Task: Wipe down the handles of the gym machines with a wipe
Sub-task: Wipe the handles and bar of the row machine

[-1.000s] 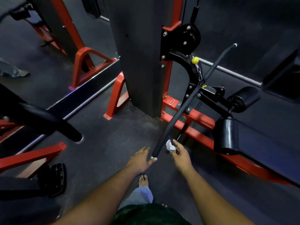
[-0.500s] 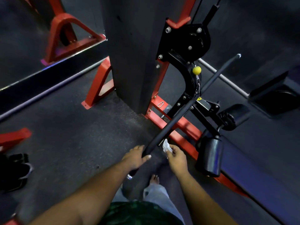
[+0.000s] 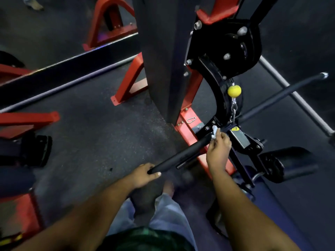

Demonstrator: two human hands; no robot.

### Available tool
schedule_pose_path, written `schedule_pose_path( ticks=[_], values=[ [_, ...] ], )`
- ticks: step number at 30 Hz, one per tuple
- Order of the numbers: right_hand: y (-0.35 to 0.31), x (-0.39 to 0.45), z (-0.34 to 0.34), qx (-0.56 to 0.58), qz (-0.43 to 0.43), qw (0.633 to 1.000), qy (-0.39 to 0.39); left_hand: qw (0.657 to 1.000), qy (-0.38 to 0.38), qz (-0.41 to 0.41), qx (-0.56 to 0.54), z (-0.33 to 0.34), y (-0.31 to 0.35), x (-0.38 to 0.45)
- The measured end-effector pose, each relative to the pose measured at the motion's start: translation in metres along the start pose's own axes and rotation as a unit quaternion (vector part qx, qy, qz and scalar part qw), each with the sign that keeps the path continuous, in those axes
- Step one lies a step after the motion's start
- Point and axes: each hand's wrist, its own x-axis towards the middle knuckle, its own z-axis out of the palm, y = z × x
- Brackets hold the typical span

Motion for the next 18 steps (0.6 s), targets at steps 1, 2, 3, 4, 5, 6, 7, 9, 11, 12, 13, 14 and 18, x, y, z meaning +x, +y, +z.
schedule_pose_path(
  ticks=[1,2,3,4,5,6,7,9,11,12,13,14,18],
  values=[
    [0.002,0.005,0.003,-0.019,-0.02,0.999,-0.025,1.0,-0.005,-0.003,0.012,0.0,0.004,0.001],
    [0.004,0.005,0.007,-0.046,-0.046,0.996,-0.052,1.0,-0.008,-0.003,0.029,-0.002,0.007,0.0],
    [0.004,-0.001,0.011,-0.075,-0.076,0.991,-0.081,0.999,-0.006,0.0,0.049,-0.003,0.009,-0.001],
    [0.004,-0.009,0.015,-0.097,-0.108,0.983,-0.11,0.998,-0.004,0.002,0.063,-0.004,0.011,-0.003],
    [0.002,-0.021,0.018,-0.108,-0.138,0.975,-0.14,0.998,-0.004,0.004,0.067,-0.004,0.013,-0.006],
    [-0.002,-0.033,0.02,-0.107,-0.169,0.966,-0.164,0.998,-0.005,0.009,0.062,-0.005,0.015,-0.01],
    [-0.004,-0.044,0.02,-0.101,-0.2,0.957,-0.183,0.999,-0.009,0.008,0.046,-0.006,0.015,-0.013],
    [-0.002,-0.053,0.017,-0.095,-0.27,0.937,-0.198,1.0,-0.011,0.004,0.02,-0.006,0.015,-0.02],
    [0.01,-0.033,0.008,-0.131,-0.321,0.916,-0.201,0.999,0.011,0.002,0.033,-0.008,0.016,-0.025],
    [0.018,-0.017,0.004,-0.156,-0.313,0.916,-0.197,0.998,0.026,0.005,0.05,-0.01,0.017,-0.027],
    [0.026,0.001,-0.001,-0.174,-0.277,0.926,-0.189,0.996,0.044,0.009,0.072,-0.011,0.02,-0.028],
    [0.032,0.017,-0.004,-0.176,-0.231,0.941,-0.175,0.993,0.063,0.012,0.096,-0.013,0.022,-0.03],
    [0.019,0.019,-0.003,-0.104,-0.111,0.98,-0.128,0.981,0.116,0.024,0.155,-0.017,0.036,-0.038]
  ],
)
